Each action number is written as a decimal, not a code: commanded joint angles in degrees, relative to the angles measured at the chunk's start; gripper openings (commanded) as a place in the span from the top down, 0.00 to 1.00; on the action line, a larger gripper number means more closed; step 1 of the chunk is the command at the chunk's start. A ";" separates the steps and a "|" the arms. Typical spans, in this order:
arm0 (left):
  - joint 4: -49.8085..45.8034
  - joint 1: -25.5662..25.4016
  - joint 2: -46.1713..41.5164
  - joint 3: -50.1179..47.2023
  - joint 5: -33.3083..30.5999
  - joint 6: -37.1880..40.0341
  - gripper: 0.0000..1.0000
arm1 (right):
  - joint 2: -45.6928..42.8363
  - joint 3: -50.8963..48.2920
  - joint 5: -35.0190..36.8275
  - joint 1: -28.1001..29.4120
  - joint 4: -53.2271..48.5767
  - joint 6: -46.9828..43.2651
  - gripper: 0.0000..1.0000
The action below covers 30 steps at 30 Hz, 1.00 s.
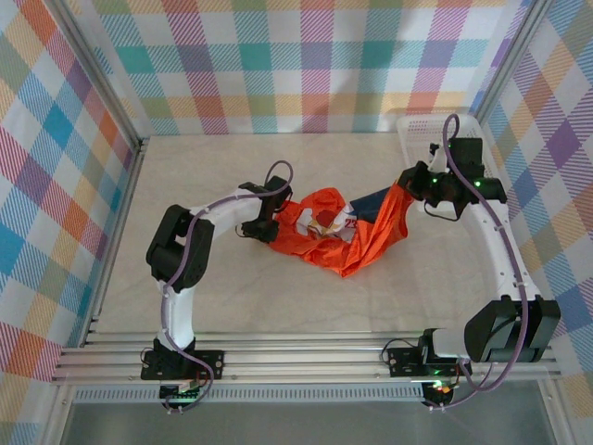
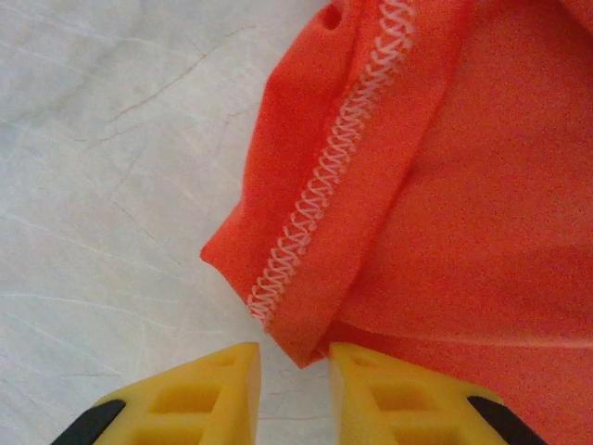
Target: Fold the inside-out t-shirt
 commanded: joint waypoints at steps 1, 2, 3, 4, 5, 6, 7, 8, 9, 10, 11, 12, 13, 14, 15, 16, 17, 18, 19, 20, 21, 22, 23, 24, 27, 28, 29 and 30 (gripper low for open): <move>-0.34 -0.68 1.00 2.16 -3.37 0.60 0.74 | 0.24 0.69 -2.01 -0.47 0.23 -0.86 1.00; -0.10 -0.63 1.12 2.21 -3.75 0.56 0.74 | 0.17 0.64 -2.35 -0.52 0.47 -0.76 1.00; 0.20 -0.59 1.32 2.30 -3.90 0.56 0.74 | 0.15 0.42 -2.56 -0.49 0.67 -0.62 1.00; 0.44 -0.62 1.53 2.39 -3.99 0.59 0.74 | 0.07 0.28 -2.66 -0.51 0.77 -0.52 1.00; 0.66 -0.65 1.82 2.45 -4.06 0.59 0.75 | -0.02 0.17 -2.78 -0.43 0.89 -0.43 1.00; 0.91 -0.61 2.02 2.62 -4.12 0.59 0.75 | -0.10 0.07 -2.91 -0.44 0.94 -0.34 1.00; 1.06 -0.63 2.38 2.74 -4.23 0.60 0.76 | -0.19 -0.02 -3.07 -0.47 1.01 -0.19 1.00; 1.19 -0.66 2.59 2.87 -4.25 0.59 0.77 | -0.27 -0.03 -3.18 -0.51 1.04 -0.18 1.00; 1.37 -0.62 2.97 2.95 -4.35 0.59 0.78 | -0.35 -0.03 -3.28 -0.44 1.04 -0.16 1.00; 1.42 -0.62 3.25 3.11 -4.60 0.59 0.79 | -0.42 0.04 -3.29 -0.47 0.99 -0.24 1.00; 1.37 -0.62 3.45 3.28 -4.90 0.59 0.80 | -0.46 0.06 -3.24 -0.48 0.86 -0.17 1.00; 1.30 -0.62 3.73 3.46 -5.41 0.55 0.82 | -0.54 0.15 -3.25 -0.43 0.78 -0.25 1.00; 1.20 -0.55 3.83 3.70 -5.85 0.51 0.85 | -0.62 0.18 -3.29 -0.43 0.75 -0.25 1.00; 1.11 -0.53 3.79 3.89 -6.16 0.42 0.89 | -0.64 0.23 -3.32 -0.45 0.77 -0.27 1.00; 1.11 -0.53 3.61 4.11 -6.28 0.34 0.95 | -0.64 0.24 -3.45 -0.50 0.77 -0.30 1.00; 0.82 -0.53 3.38 4.40 -6.26 0.33 1.00 | -0.64 0.25 -3.53 -0.51 0.77 -0.20 1.00; 0.32 -0.53 3.00 4.82 -6.36 0.16 1.00 | -0.57 0.08 -3.63 -0.50 0.81 -0.18 1.00; -0.42 -0.53 2.51 5.53 -6.54 0.07 1.00 | -0.47 0.06 -3.72 -0.44 0.99 -0.04 1.00; -1.31 -0.53 1.78 6.42 -6.76 -0.06 1.00 | -0.29 0.18 -3.81 -0.48 0.95 0.01 1.00; -2.47 -0.53 0.95 7.39 -7.44 -0.27 1.00 | -0.14 0.48 -3.81 -0.47 0.95 -0.01 1.00; -3.72 -0.44 -0.30 8.75 -8.21 -0.50 1.00 | 0.14 1.15 -3.73 -0.45 0.70 -0.07 1.00; -4.95 -0.08 -1.89 10.01 -8.48 -0.67 1.00 | 0.53 2.42 -3.45 -0.60 0.00 -0.41 1.00; -5.92 0.62 -3.51 11.30 -8.37 -1.04 1.00 | 0.88 3.99 -3.12 -0.71 -0.90 -0.76 1.00; -6.91 1.98 -5.67 12.90 -7.14 -1.60 1.00 | 1.24 6.00 -2.92 -1.04 -2.13 -1.08 1.00; -7.45 9.33 -13.78 15.49 2.94 -4.28 1.00 | 1.89 11.69 -2.92 -2.92 -5.41 -1.72 1.00; -6.51 13.23 -17.04 15.40 7.80 -5.54 1.00 | 2.00 13.44 -3.09 -3.82 -6.37 -1.95 1.00; -5.27 16.52 -19.43 14.95 12.16 -6.77 1.00 | 2.08 14.84 -3.26 -4.74 -7.19 -2.09 1.00; -3.06 20.46 -23.02 13.89 17.12 -8.18 1.00 | 2.17 15.96 -3.64 -5.71 -7.97 -2.21 1.00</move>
